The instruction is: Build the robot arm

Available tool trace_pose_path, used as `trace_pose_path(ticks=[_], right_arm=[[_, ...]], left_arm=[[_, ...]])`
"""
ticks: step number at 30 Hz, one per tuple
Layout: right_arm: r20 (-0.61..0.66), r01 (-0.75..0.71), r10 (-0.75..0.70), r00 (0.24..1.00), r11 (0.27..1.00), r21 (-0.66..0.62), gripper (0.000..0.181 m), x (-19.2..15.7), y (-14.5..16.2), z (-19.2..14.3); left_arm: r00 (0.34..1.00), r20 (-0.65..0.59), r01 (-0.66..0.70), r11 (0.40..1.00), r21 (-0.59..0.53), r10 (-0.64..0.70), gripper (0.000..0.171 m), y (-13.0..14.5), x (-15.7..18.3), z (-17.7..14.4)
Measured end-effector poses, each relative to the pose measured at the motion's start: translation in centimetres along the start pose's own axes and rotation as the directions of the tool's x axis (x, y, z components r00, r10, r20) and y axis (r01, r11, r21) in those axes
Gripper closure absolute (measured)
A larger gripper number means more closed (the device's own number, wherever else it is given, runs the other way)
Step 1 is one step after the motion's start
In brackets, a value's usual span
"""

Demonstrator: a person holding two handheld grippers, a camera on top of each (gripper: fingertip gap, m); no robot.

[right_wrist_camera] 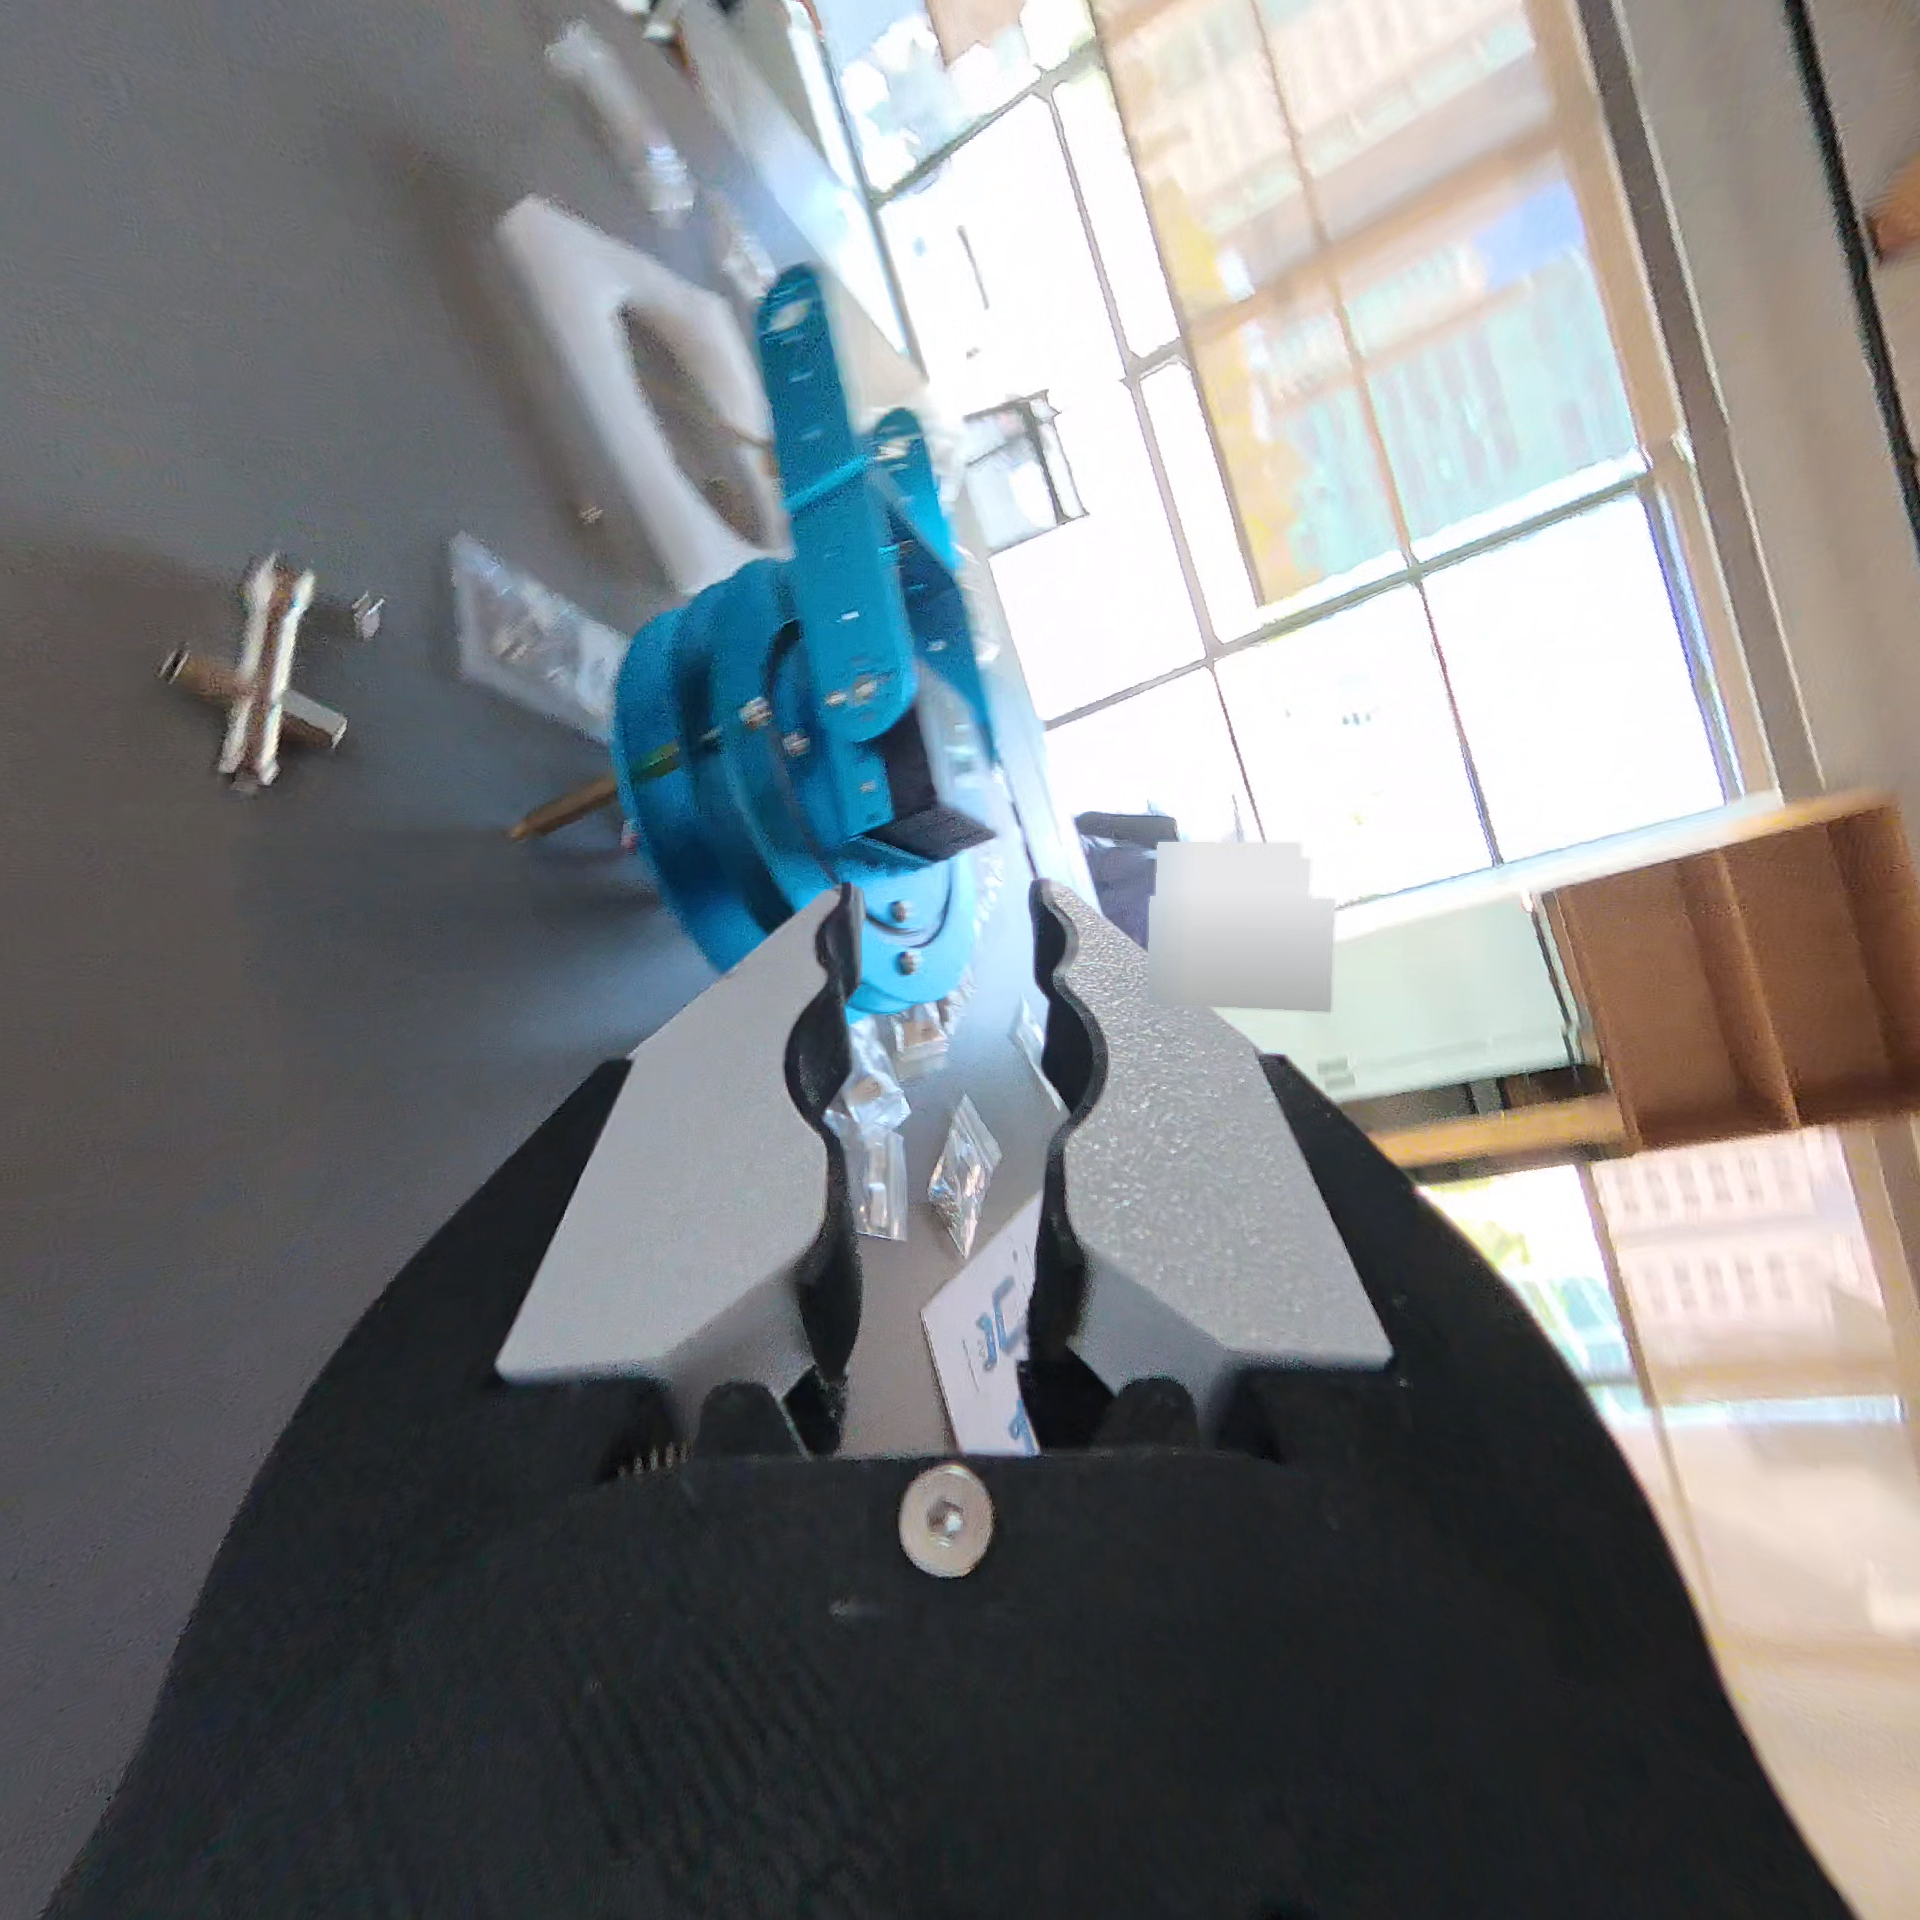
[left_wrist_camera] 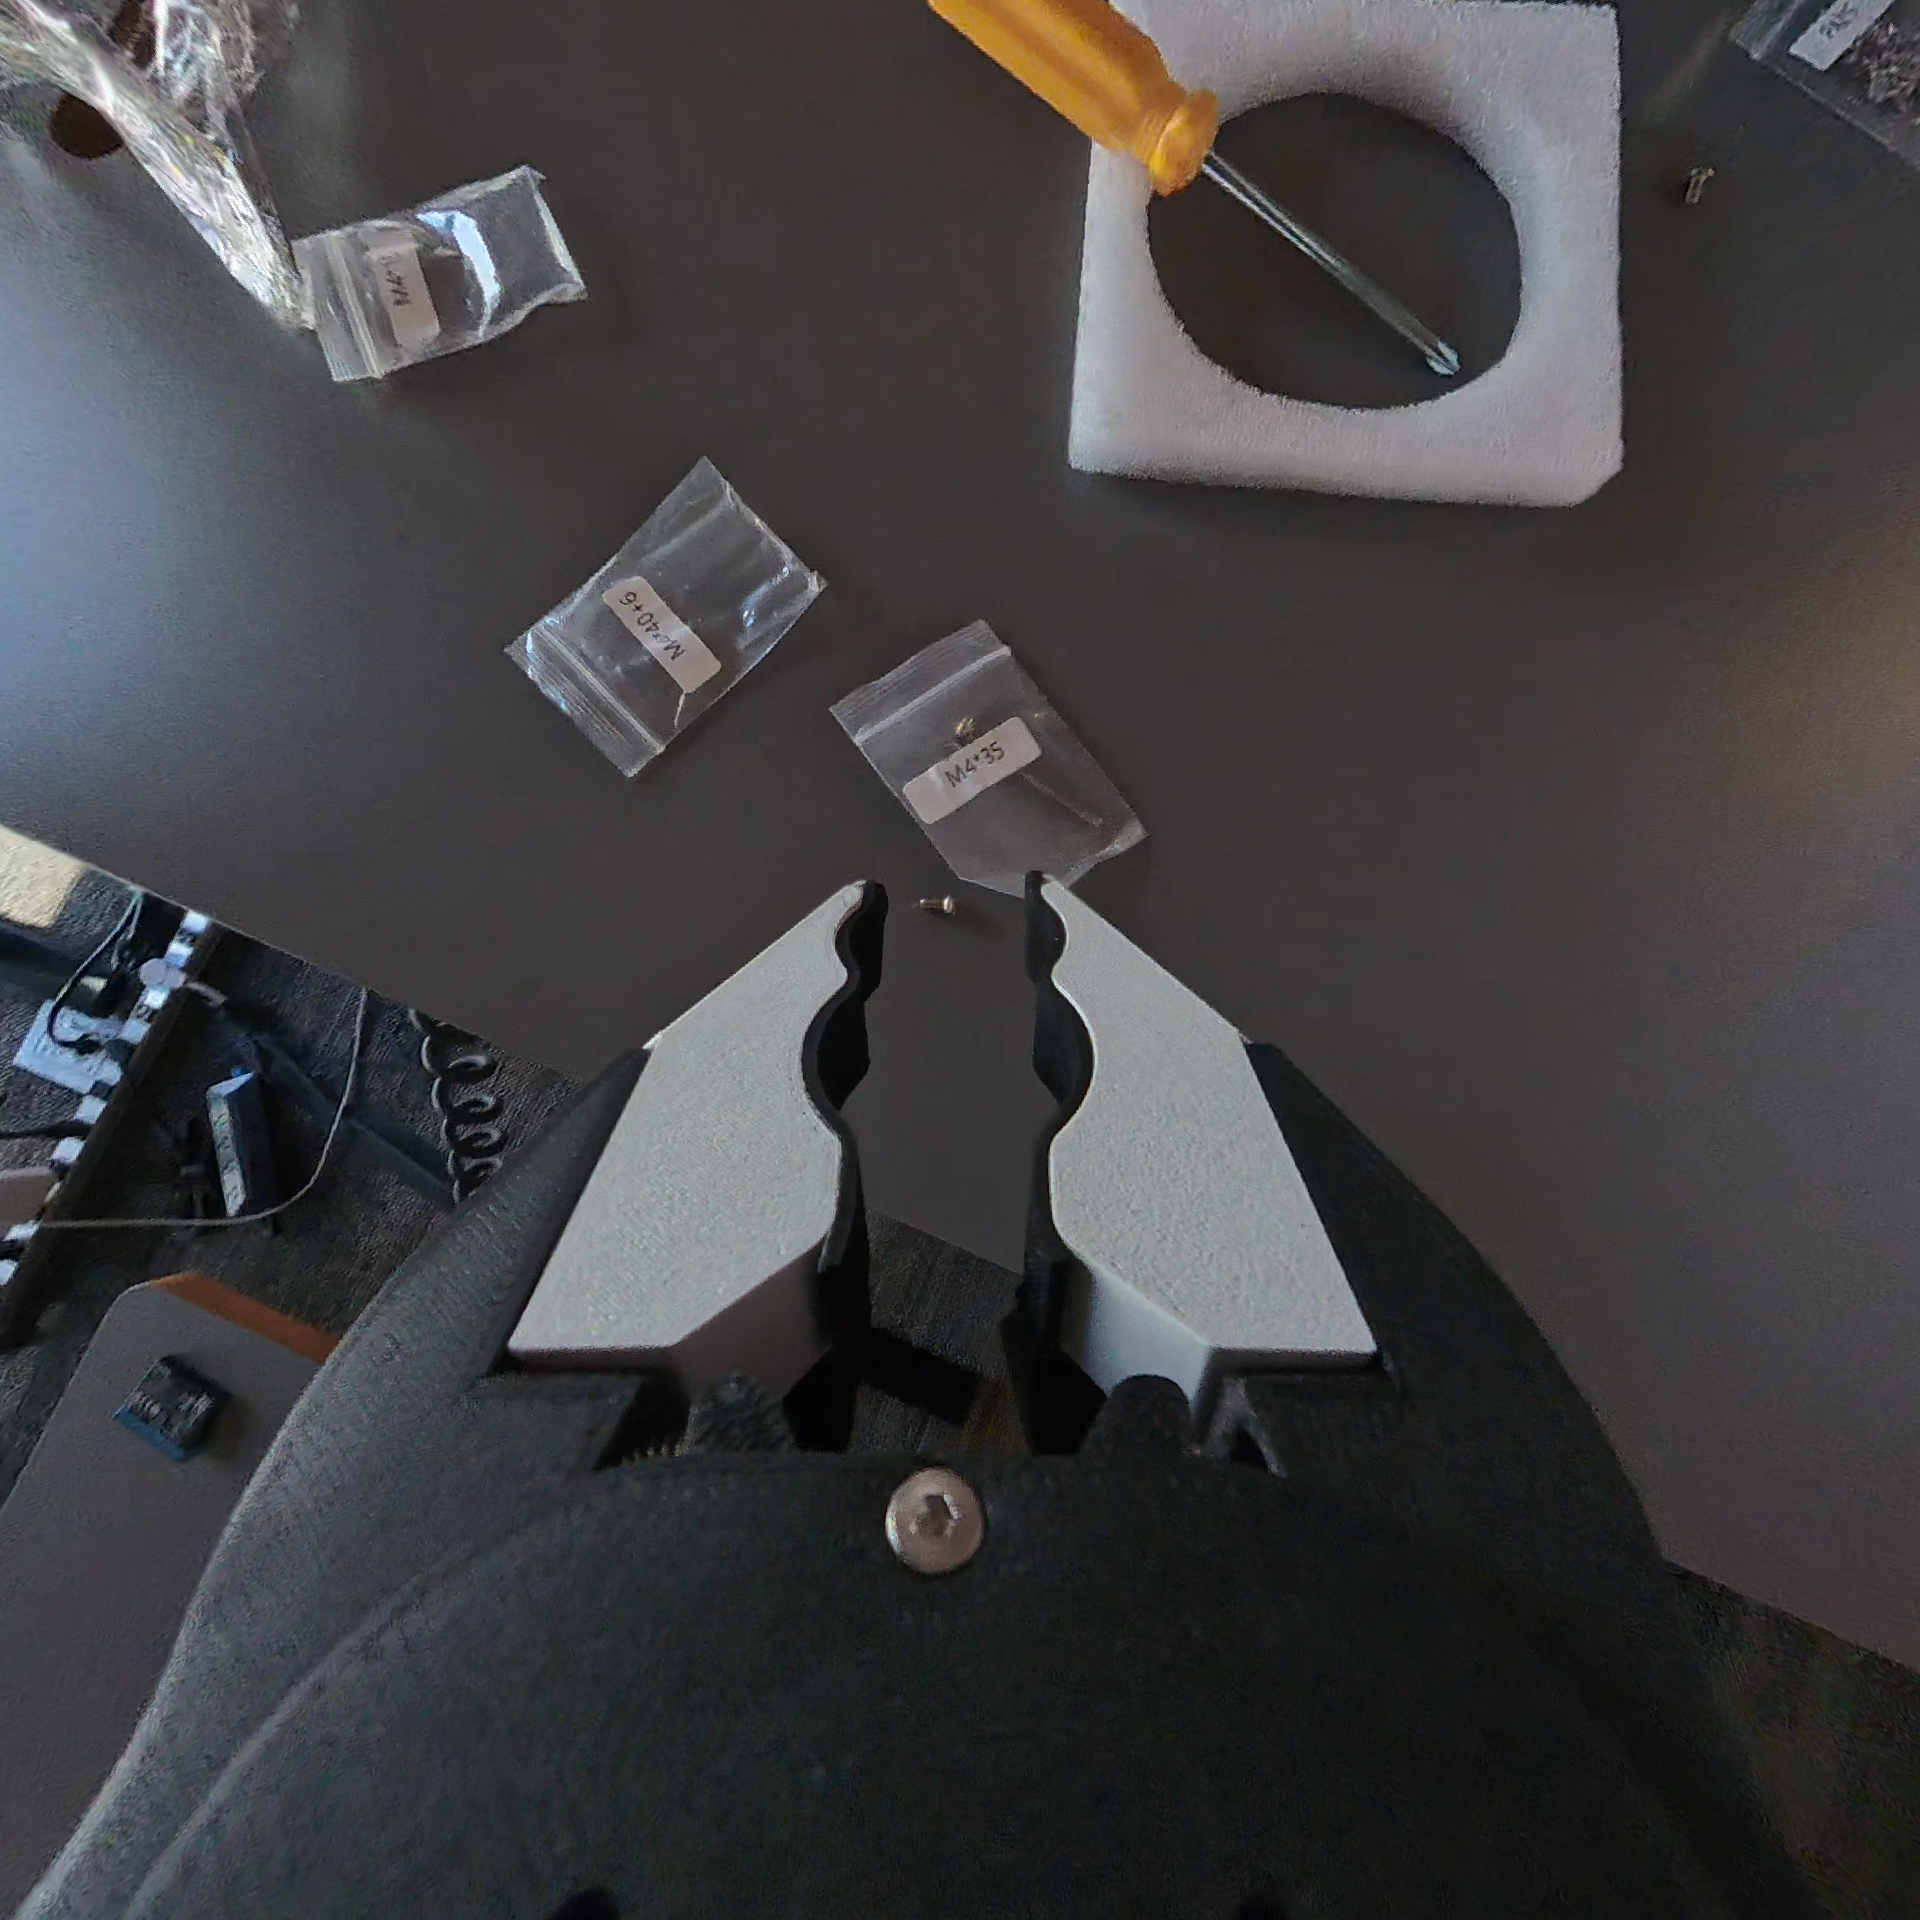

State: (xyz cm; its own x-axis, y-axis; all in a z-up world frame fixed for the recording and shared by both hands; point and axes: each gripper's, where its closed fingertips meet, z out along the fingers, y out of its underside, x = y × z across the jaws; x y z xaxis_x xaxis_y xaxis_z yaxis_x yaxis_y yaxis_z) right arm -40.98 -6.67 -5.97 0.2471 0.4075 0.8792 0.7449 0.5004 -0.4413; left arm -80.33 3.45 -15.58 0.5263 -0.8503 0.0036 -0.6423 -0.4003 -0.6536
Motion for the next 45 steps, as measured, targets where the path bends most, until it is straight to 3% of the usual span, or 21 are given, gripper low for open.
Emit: trace_pose_path(ticks=[6,11,19,45], right_arm=[[-0.127,-0.146,0.131,0.983,0.982,-0.120,0.150,2.8,-1.9,-0.4],[-0.153,-0.150,0.126,0.980,0.976,-0.160,0.150,3.0,-3.8,0.4],[-0.176,-0.159,0.126,0.976,0.969,-0.190,0.151,3.5,-4.4,0.6],[-0.198,-0.164,0.119,0.973,0.960,-0.227,0.156,3.8,-3.3,0.2]], left_arm=[[0.983,-0.179,0.052,0.991,0.124,-0.030,0.149,0.3,-0.1,0.4],[0.978,-0.192,-0.043,0.986,0.163,0.074,0.152,0.5,-0.6,0.6],[0.965,-0.236,-0.069,0.981,0.179,0.111,0.155,0.7,-0.2,1.1],[0.968,-0.129,-0.181,0.958,0.224,0.213,0.166,0.7,-0.1,1.0]])
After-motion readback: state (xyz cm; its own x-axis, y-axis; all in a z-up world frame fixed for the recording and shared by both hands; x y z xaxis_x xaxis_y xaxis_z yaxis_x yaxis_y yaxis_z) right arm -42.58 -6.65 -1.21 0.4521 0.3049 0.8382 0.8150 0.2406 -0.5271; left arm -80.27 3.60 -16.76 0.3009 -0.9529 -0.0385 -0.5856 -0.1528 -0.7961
